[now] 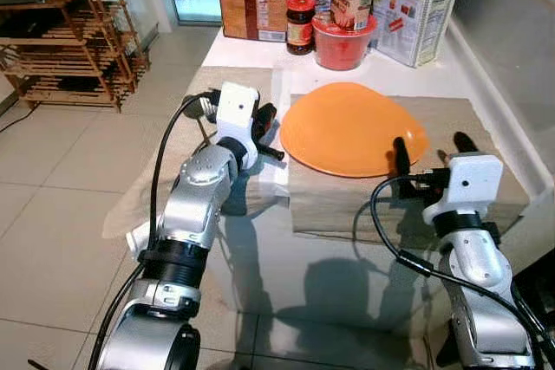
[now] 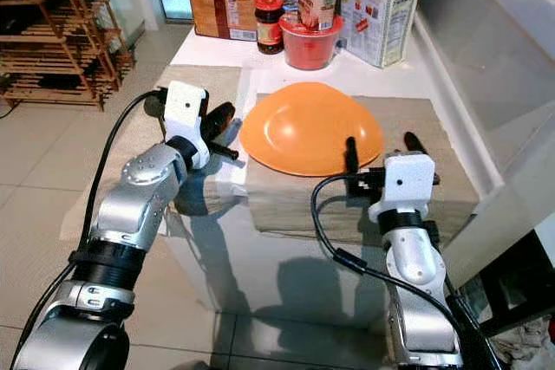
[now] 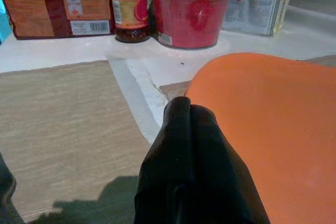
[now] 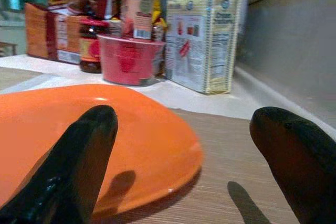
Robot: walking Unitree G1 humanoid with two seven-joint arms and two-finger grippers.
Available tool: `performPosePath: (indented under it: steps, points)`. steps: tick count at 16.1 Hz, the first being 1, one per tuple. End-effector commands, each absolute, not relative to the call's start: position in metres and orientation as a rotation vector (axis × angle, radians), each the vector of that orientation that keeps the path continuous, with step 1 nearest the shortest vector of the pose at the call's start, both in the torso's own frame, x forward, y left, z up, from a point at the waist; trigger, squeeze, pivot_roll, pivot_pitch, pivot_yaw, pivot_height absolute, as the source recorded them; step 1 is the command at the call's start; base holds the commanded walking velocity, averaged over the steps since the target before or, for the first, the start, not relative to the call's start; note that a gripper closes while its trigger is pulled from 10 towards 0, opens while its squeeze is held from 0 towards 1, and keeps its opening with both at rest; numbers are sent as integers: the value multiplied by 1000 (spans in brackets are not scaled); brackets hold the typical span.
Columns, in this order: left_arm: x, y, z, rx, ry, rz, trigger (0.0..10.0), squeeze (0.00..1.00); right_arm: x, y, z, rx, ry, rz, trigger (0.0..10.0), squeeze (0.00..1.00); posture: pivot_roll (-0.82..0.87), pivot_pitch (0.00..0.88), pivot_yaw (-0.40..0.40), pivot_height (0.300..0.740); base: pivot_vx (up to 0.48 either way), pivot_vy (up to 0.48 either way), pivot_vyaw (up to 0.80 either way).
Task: Setting the table
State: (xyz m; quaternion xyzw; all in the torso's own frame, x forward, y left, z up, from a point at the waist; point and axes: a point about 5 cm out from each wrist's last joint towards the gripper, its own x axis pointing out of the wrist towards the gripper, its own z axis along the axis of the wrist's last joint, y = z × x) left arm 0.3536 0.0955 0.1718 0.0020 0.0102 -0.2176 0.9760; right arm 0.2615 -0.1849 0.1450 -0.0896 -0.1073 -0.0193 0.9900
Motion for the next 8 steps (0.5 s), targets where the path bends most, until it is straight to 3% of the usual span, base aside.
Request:
performPosePath:
  steps: [1,8]
  points:
    - [352,96,181,-21,-6,-427,10000,0,264,-190,141,-178,-190,-79,10000,0,-57,0,59,740,0,0,0]
    - [335,91,164,-7,47,-460,10000,0,272,-172,125,-116,-129,12,10000,0,-41,0,55,740,0,0,0]
